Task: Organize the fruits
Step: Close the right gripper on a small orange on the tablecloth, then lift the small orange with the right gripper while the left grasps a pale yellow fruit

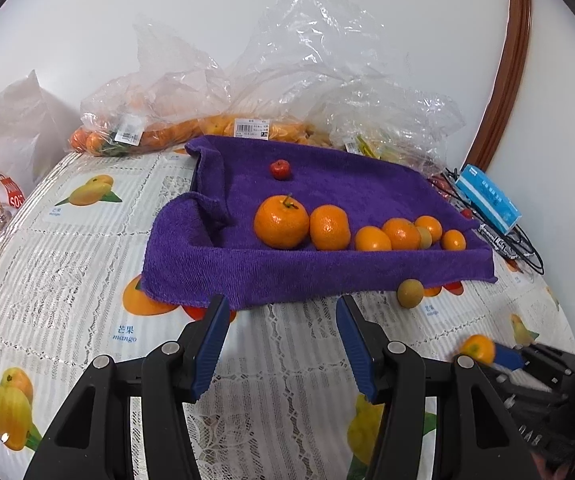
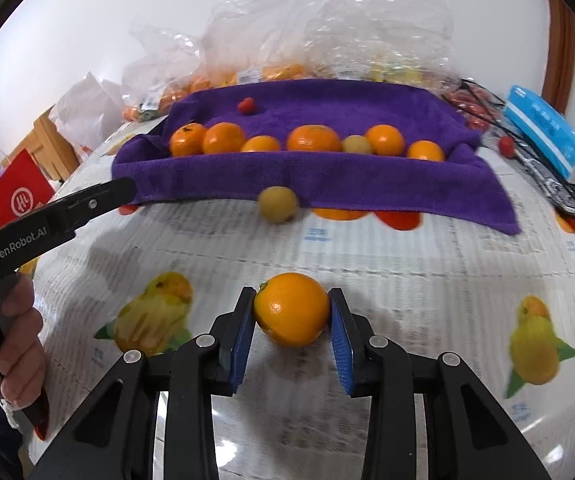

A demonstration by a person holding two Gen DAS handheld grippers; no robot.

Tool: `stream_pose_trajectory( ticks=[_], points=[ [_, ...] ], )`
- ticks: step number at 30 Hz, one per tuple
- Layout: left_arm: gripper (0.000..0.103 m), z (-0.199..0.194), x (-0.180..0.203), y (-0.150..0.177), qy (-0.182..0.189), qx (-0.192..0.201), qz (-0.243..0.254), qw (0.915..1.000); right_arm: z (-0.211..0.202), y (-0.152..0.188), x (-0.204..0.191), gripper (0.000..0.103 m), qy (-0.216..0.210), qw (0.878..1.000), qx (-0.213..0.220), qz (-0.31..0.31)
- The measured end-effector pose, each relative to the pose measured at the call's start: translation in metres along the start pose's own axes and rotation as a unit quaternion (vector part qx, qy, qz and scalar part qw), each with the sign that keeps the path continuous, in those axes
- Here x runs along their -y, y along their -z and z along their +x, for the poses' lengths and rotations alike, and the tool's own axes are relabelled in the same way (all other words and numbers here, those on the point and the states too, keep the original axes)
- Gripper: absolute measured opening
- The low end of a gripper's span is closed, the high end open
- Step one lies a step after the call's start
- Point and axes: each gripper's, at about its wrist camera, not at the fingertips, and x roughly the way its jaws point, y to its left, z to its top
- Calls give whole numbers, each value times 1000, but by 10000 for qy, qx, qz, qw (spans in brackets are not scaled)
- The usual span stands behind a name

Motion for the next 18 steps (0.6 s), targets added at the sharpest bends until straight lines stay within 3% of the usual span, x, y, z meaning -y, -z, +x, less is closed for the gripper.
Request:
stream_pose_trajectory(
  ticks=[12, 18],
  points=[
    [53, 7, 8, 3, 263, -231, 187, 9992, -26, 12, 73, 36, 1107, 9937, 136, -141],
    [53, 13, 21, 6, 401, -431, 394, 9975, -31, 19, 95, 36, 872, 9960, 60, 184]
  ],
)
